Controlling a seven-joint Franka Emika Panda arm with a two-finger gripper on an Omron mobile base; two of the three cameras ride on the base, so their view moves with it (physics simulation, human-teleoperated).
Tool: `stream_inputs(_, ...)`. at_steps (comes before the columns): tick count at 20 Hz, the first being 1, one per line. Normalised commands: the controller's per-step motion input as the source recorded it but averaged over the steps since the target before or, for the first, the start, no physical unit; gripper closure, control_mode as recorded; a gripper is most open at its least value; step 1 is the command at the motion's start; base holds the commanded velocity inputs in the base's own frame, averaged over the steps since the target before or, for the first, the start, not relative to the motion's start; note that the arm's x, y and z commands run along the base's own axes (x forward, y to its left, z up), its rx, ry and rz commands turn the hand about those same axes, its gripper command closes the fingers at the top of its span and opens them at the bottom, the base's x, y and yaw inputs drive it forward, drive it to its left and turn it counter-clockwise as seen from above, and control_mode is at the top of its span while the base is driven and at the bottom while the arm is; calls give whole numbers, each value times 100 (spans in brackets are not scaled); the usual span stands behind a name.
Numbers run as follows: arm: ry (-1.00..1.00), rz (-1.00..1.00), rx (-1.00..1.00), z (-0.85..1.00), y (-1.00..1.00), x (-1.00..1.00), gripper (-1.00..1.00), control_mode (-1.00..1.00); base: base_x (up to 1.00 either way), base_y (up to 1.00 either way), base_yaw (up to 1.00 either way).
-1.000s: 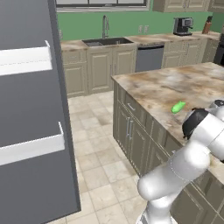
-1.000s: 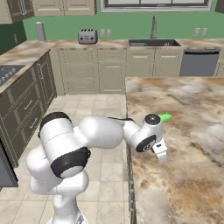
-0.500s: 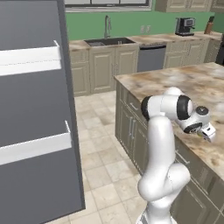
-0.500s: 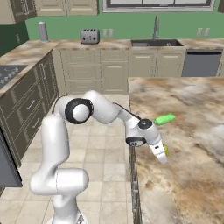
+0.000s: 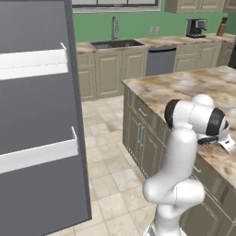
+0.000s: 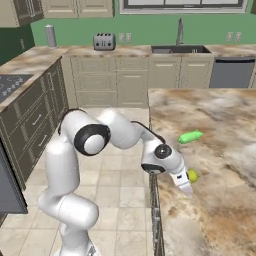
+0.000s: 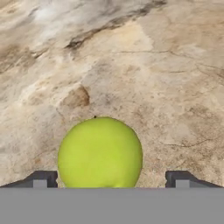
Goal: Open the fridge, remove the pear, corn, and steak, and place them on any counter.
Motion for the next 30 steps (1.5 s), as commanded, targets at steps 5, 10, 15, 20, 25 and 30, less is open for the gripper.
stream_inputs(5,-1,0,9,100,5,-43,-100,-100,0,0,0)
stream_inputs(10,0,3,6,100,17,-12,-100,-100,0,0,0)
stream_inputs(15,7,18,13,100,4,2,-100,-100,0,0,0)
stream_inputs(20,4,37,4,100,15,1,-100,-100,0,0,0)
stream_inputs(25,19,40,6,100,62,0,-100,-100,0,0,0)
stream_inputs(30,39,30,9,100,98,0,-100,-100,0,0,0)
